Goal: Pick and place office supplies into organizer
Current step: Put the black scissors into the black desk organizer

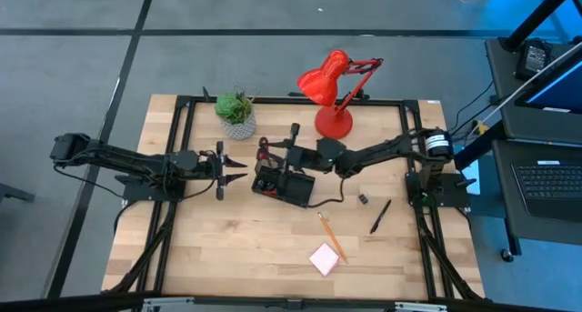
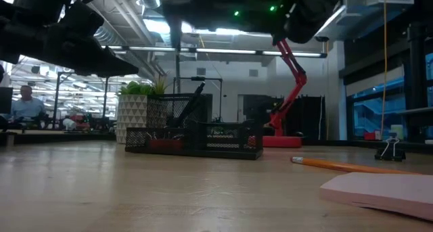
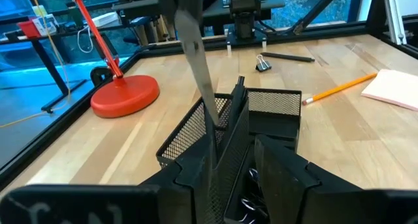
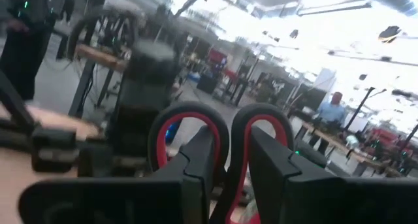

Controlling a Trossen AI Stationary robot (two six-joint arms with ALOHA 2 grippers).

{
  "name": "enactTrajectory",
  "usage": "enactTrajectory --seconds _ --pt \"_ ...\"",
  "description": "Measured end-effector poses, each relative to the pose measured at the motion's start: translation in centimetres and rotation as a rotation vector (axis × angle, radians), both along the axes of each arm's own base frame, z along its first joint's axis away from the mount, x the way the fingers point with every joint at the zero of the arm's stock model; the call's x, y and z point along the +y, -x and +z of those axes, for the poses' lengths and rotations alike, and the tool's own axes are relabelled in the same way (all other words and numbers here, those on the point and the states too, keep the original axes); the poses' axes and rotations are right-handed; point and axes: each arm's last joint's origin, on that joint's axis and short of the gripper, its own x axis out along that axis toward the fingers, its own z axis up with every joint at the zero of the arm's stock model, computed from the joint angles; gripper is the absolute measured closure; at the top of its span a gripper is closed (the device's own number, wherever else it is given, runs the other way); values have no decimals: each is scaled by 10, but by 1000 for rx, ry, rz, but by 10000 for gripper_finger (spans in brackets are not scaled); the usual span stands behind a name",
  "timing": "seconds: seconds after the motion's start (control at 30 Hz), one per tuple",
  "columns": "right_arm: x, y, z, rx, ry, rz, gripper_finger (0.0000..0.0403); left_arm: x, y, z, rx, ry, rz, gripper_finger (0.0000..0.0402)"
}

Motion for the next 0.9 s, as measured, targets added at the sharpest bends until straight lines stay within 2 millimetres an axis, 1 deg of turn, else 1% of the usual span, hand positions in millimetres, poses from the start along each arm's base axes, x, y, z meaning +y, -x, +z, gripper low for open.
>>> enactTrajectory --seconds 0.17,0.4,0.53,0.7,0.9 --pt "0 -8 -13 55 -1 0 330 0 0 0 2 0 0 294" --pt "-2 -12 -34 167 -8 -3 329 0 0 -1 6 0 0 293" --pt "-7 -13 -46 240 -48 -11 329 0 0 -1 7 0 0 295" --pt "-13 -13 -50 276 -71 -27 329 0 0 -1 8 0 0 293" --pt "-13 -12 -52 296 -71 -29 324 0 0 -1 7 0 0 295"
